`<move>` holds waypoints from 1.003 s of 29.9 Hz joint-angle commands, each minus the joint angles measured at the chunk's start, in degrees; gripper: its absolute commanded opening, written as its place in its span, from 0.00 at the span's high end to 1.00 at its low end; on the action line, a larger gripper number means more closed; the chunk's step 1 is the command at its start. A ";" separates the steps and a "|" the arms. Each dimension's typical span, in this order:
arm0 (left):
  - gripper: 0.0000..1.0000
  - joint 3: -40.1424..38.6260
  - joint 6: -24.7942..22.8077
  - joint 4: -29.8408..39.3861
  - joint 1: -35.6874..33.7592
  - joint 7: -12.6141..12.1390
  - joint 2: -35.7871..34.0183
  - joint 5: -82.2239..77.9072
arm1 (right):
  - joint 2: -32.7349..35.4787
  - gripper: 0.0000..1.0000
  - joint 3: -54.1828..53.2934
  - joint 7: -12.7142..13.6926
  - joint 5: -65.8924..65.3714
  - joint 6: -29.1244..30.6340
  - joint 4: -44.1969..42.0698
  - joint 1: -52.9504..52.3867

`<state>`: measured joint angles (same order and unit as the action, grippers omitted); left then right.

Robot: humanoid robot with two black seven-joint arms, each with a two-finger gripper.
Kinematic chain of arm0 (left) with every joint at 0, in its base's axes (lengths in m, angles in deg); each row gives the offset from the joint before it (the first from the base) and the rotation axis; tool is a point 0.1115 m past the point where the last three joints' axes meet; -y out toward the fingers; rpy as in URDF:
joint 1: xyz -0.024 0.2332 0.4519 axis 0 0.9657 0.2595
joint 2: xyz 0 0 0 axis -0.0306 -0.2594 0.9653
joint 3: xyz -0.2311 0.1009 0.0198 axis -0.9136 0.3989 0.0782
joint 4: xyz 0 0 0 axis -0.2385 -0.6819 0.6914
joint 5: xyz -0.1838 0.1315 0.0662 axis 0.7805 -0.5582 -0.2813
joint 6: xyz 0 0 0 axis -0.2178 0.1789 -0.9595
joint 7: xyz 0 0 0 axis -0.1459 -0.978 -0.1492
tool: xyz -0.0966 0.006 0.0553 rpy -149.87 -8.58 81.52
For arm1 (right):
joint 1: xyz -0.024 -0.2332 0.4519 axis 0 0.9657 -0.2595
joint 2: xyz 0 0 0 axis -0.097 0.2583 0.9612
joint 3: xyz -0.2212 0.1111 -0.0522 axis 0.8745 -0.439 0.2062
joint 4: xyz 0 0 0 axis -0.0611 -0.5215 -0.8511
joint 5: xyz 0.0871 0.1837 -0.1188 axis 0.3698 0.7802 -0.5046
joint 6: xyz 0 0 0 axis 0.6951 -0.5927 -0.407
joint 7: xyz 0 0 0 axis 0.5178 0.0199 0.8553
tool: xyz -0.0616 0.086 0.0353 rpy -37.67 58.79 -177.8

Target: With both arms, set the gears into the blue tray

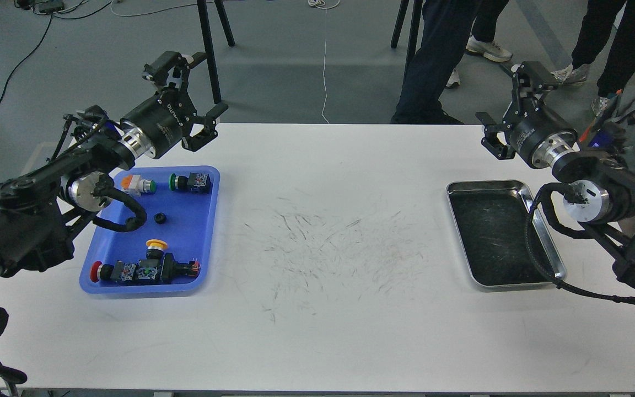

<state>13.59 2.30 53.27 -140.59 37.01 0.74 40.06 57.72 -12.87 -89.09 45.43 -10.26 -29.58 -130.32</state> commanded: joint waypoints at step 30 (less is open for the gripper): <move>0.00 -0.17 4.29 2.98 -0.57 1.10 -2.65 -0.66 | -7.41 0.01 -5.88 -2.11 0.61 -0.34 -4.91 2.20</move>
<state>13.42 6.62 56.26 -141.12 38.15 -1.91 39.40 50.43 -18.71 -91.02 46.02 -10.68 -34.42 -128.26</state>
